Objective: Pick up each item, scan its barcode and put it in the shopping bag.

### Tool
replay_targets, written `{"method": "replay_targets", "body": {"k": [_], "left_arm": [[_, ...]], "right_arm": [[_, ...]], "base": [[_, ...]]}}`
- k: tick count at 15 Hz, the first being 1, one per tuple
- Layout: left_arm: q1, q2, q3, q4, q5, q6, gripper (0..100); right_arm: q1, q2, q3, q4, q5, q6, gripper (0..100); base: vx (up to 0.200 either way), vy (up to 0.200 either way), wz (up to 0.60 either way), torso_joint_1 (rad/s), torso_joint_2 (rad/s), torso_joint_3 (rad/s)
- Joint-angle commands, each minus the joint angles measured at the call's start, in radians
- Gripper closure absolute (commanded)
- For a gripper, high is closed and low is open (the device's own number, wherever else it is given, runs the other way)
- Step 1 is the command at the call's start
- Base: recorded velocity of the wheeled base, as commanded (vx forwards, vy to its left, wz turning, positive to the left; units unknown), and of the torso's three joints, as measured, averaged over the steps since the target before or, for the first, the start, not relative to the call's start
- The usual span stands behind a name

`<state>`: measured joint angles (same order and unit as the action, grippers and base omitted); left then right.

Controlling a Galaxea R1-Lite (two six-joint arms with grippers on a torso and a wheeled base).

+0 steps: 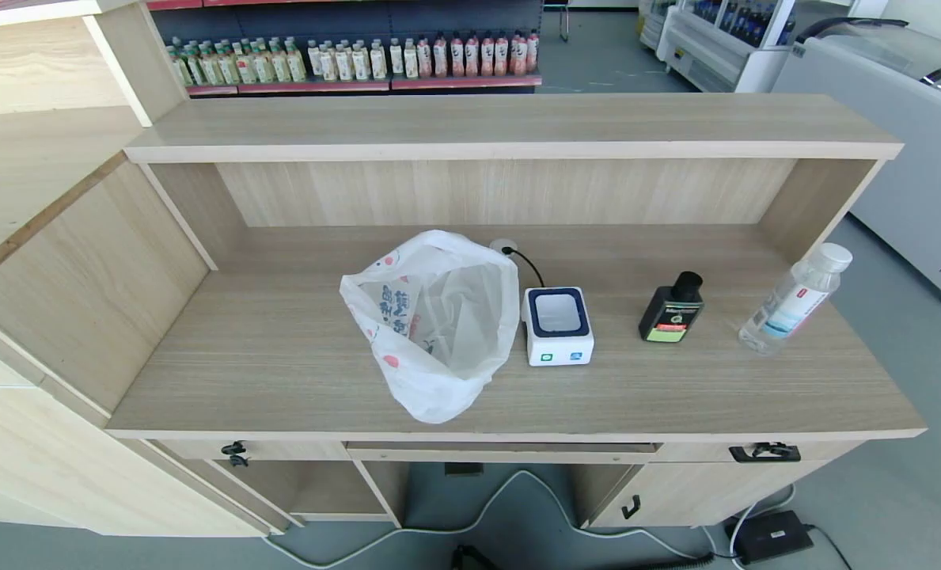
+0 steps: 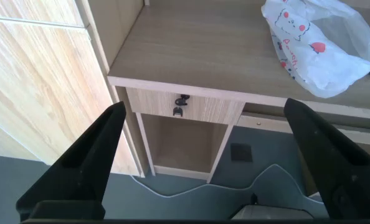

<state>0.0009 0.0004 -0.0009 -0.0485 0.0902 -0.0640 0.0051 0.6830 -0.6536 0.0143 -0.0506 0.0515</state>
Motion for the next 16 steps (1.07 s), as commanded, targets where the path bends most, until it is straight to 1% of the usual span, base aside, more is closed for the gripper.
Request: {"method": "replay_targets", "body": {"k": [1,3,4,6,7,8,9,10,13,14,16], "left_arm": [[0.001,0.000,-0.001,-0.001,0.002,0.000,0],[0.001,0.000,0.001,-0.001,0.002,0.000,0],[0.001,0.000,0.001,-0.001,0.002,0.000,0],[0.001,0.000,0.001,-0.001,0.002,0.000,0],[0.001,0.000,0.001,-0.001,0.002,0.000,0],[0.001,0.000,0.001,-0.001,0.002,0.000,0],[0.001,0.000,0.001,-0.001,0.002,0.000,0],[0.001,0.000,0.001,-0.001,0.002,0.000,0],[0.002,0.000,-0.001,-0.001,0.002,0.000,0],[0.001,0.000,0.001,-0.001,0.002,0.000,0],[0.001,0.000,0.001,-0.001,0.002,0.000,0]], "right_arm": [[-0.024,0.360,-0.135,-0.062,0.075,0.008,0],[-0.071,0.487,-0.118,-0.174,0.080,-0.010,0],[-0.112,0.564,-0.127,-0.217,0.081,-0.038,0],[-0.145,0.661,-0.123,-0.273,0.086,-0.082,0],[-0.146,0.724,-0.069,-0.287,0.084,-0.088,0],[-0.148,0.764,-0.046,-0.310,0.083,-0.094,0],[-0.148,0.788,-0.044,-0.332,0.080,-0.108,0],[-0.163,0.848,-0.049,-0.393,0.077,-0.154,0],[-0.165,0.995,-0.060,-0.571,0.074,-0.252,0],[-0.163,1.047,-0.066,-0.637,0.072,-0.262,0],[-0.143,1.109,-0.077,-0.692,0.068,-0.266,0]], "base": [[0.000,0.000,0.00,0.000,0.00,0.000],[0.000,0.000,0.00,0.000,0.00,0.000],[0.000,0.000,0.00,0.000,0.00,0.000],[0.000,0.000,0.00,0.000,0.00,0.000],[0.000,0.000,0.00,0.000,0.00,0.000],[0.000,0.000,0.00,0.000,0.00,0.000],[0.000,0.000,0.00,0.000,0.00,0.000],[0.000,0.000,0.00,0.000,0.00,0.000],[0.000,0.000,0.00,0.000,0.00,0.000],[0.000,0.000,0.00,0.000,0.00,0.000],[0.000,0.000,0.00,0.000,0.00,0.000]]}}
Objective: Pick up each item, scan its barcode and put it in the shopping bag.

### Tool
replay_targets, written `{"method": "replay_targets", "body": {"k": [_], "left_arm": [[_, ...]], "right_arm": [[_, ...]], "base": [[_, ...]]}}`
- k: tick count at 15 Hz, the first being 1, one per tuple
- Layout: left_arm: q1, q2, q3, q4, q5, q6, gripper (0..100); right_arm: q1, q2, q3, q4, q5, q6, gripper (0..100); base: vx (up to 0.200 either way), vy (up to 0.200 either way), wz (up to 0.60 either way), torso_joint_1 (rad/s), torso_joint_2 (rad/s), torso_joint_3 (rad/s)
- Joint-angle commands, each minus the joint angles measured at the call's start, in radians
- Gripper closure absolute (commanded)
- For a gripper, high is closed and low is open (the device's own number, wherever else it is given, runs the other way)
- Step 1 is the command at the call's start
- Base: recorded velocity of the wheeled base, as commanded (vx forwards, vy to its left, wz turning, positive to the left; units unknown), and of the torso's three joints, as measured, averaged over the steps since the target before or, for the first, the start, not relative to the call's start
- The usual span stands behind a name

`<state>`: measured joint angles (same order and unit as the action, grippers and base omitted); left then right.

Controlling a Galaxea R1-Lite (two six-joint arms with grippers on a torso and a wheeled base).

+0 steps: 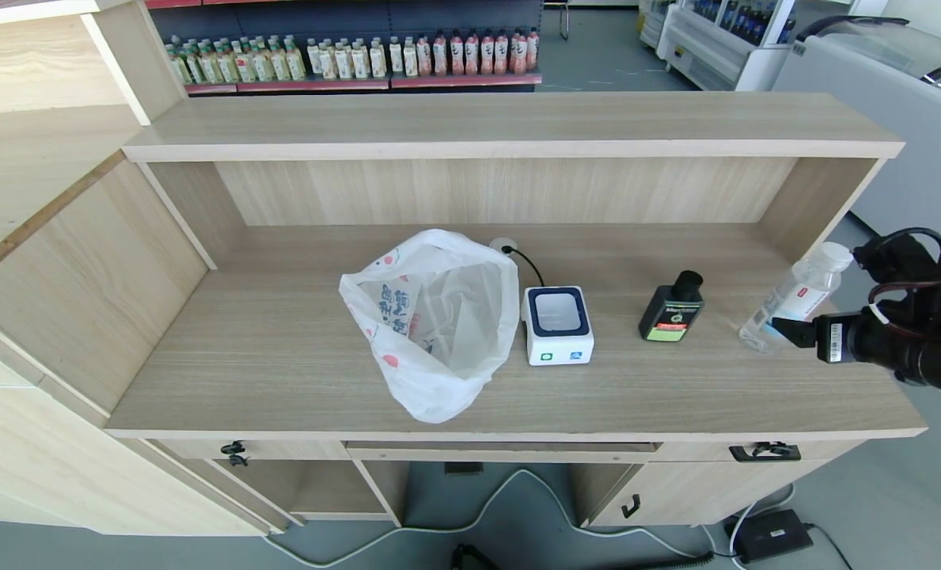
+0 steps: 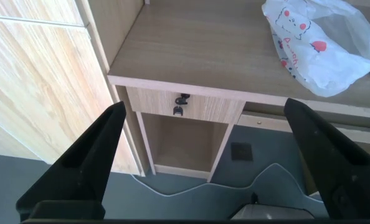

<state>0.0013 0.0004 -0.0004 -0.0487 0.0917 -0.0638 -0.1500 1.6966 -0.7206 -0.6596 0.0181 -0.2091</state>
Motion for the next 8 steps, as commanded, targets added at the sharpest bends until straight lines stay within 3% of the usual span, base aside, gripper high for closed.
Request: {"method": "replay_targets", "body": {"k": [1,8], "left_arm": [[0.000,0.000,0.000,0.000,0.000,-0.001,0],[0.000,0.000,0.000,0.000,0.000,-0.001,0]], "right_arm": [[0.026,0.110,-0.020,-0.018,-0.003,-0.007,0],[0.099,0.239,-0.184,-0.045,0.026,0.001,0]], "base": [[0.000,0.000,0.00,0.000,0.00,0.000],[0.000,0.000,0.00,0.000,0.00,0.000]]}}
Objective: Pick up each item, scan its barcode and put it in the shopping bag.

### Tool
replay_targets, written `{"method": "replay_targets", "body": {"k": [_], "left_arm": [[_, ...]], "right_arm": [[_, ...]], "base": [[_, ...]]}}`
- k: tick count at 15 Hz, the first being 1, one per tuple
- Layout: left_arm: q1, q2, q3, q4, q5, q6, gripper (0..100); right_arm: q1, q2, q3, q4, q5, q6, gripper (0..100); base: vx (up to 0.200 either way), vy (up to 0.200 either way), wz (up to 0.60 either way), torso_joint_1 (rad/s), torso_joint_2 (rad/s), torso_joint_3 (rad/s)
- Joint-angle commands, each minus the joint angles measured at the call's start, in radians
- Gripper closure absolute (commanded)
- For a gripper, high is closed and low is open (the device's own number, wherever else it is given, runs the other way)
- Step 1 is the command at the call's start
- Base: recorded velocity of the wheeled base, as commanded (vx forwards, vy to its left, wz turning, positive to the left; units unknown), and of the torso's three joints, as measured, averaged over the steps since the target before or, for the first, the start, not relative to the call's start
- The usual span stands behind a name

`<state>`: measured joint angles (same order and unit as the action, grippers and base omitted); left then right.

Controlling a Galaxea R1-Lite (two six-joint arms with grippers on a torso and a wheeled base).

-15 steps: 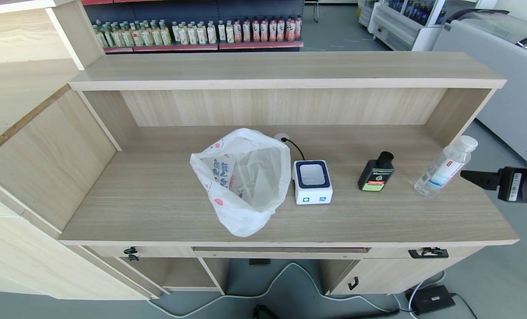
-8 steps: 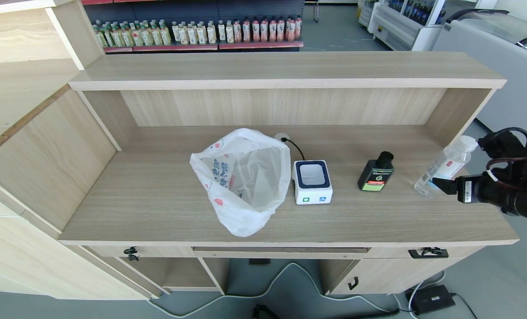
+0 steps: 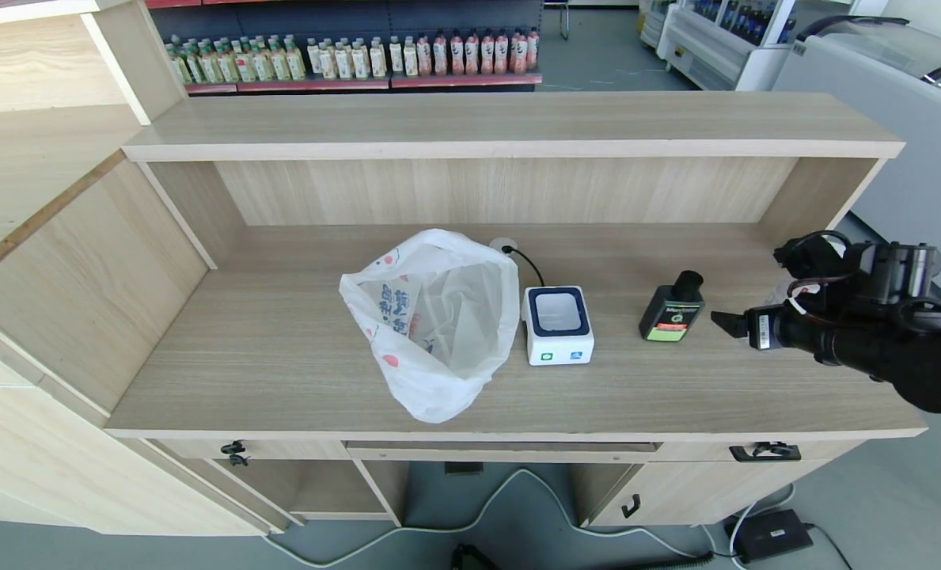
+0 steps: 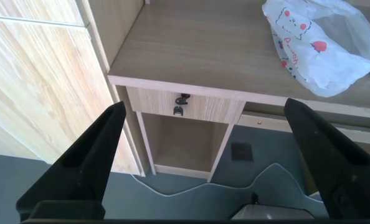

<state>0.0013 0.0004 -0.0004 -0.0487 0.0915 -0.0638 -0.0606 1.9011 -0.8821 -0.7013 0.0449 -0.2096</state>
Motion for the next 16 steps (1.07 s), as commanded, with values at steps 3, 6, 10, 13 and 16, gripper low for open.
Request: {"method": "replay_targets", "body": {"k": [3,6,10,13,16], "left_arm": [[0.000,0.000,-0.001,0.000,0.001,-0.001,0],[0.000,0.000,-0.001,0.000,0.001,-0.001,0],[0.000,0.000,0.000,0.000,0.001,-0.001,0],[0.000,0.000,-0.001,0.000,0.001,-0.001,0],[0.000,0.000,0.000,0.000,0.001,-0.001,0]], "right_arm": [[0.044,0.059,-0.040,-0.003,0.027,-0.001,0],[0.065,0.075,-0.057,-0.004,0.027,-0.002,0],[0.076,0.096,-0.103,-0.003,0.026,-0.007,0],[0.076,0.110,-0.112,-0.003,0.023,-0.022,0],[0.078,0.127,-0.123,-0.003,0.024,-0.028,0]], "base": [[0.000,0.000,0.00,0.000,0.00,0.000],[0.000,0.000,0.00,0.000,0.00,0.000],[0.000,0.000,0.00,0.000,0.00,0.000],[0.000,0.000,0.00,0.000,0.00,0.000],[0.000,0.000,0.00,0.000,0.00,0.000]]}}
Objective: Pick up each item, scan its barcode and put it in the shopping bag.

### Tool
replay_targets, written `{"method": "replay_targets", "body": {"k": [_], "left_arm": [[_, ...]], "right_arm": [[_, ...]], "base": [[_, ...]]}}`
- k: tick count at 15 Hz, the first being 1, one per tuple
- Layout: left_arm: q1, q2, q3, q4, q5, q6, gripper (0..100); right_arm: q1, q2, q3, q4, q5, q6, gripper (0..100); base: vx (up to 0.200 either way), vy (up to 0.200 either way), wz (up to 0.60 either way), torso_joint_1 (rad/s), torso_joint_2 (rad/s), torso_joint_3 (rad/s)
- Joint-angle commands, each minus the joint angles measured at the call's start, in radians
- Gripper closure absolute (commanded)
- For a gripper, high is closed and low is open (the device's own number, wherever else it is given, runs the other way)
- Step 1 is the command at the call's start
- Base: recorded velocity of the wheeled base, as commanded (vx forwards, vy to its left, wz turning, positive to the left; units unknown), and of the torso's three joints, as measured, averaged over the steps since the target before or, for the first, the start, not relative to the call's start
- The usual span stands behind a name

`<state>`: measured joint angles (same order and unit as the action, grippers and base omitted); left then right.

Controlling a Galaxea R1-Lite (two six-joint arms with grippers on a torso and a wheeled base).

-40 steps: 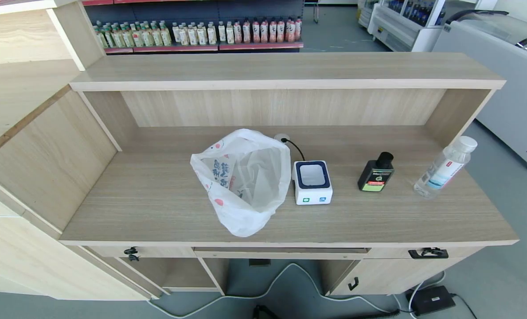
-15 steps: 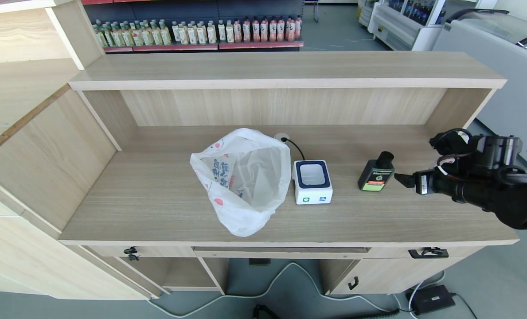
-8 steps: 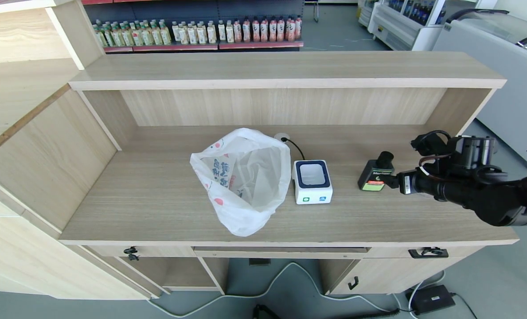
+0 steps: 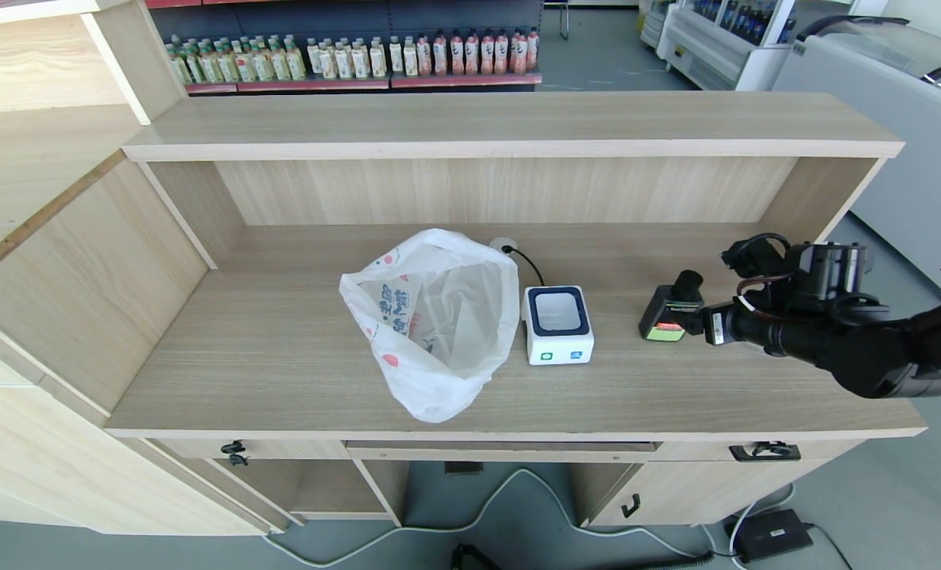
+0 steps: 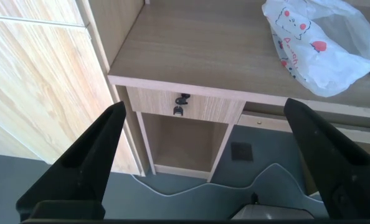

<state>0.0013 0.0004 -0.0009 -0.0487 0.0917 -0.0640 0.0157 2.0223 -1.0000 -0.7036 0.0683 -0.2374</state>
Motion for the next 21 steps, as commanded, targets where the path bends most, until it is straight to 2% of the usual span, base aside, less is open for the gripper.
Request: {"method": "replay_targets", "body": {"k": [1,8,10,12,16,17,21], "left_arm": [[0.000,0.000,-0.001,0.000,0.000,0.000,0],[0.000,0.000,-0.001,0.000,0.000,0.000,0],[0.000,0.000,-0.001,0.000,0.000,0.000,0],[0.000,0.000,0.001,0.000,0.000,0.000,0],[0.000,0.000,0.001,0.000,0.000,0.000,0],[0.000,0.000,0.001,0.000,0.000,0.000,0],[0.000,0.000,-0.001,0.000,0.000,0.000,0]], "right_arm": [[0.004,0.015,-0.012,0.000,0.001,0.000,0],[0.030,0.084,-0.100,-0.002,0.007,-0.037,0],[0.043,0.104,-0.106,-0.020,0.061,-0.037,0],[0.047,0.124,-0.106,-0.077,0.163,-0.033,0],[0.046,0.159,-0.117,-0.093,0.182,-0.033,0],[0.046,0.167,-0.121,-0.099,0.182,-0.033,100],[0.047,0.187,-0.152,-0.099,0.180,-0.037,100]], "base": [[0.000,0.000,0.00,0.000,0.00,0.000],[0.000,0.000,0.00,0.000,0.00,0.000],[0.000,0.000,0.00,0.000,0.00,0.000],[0.000,0.000,0.00,0.000,0.00,0.000],[0.000,0.000,0.00,0.000,0.00,0.000],[0.000,0.000,0.00,0.000,0.00,0.000],[0.000,0.000,0.00,0.000,0.00,0.000]]}}
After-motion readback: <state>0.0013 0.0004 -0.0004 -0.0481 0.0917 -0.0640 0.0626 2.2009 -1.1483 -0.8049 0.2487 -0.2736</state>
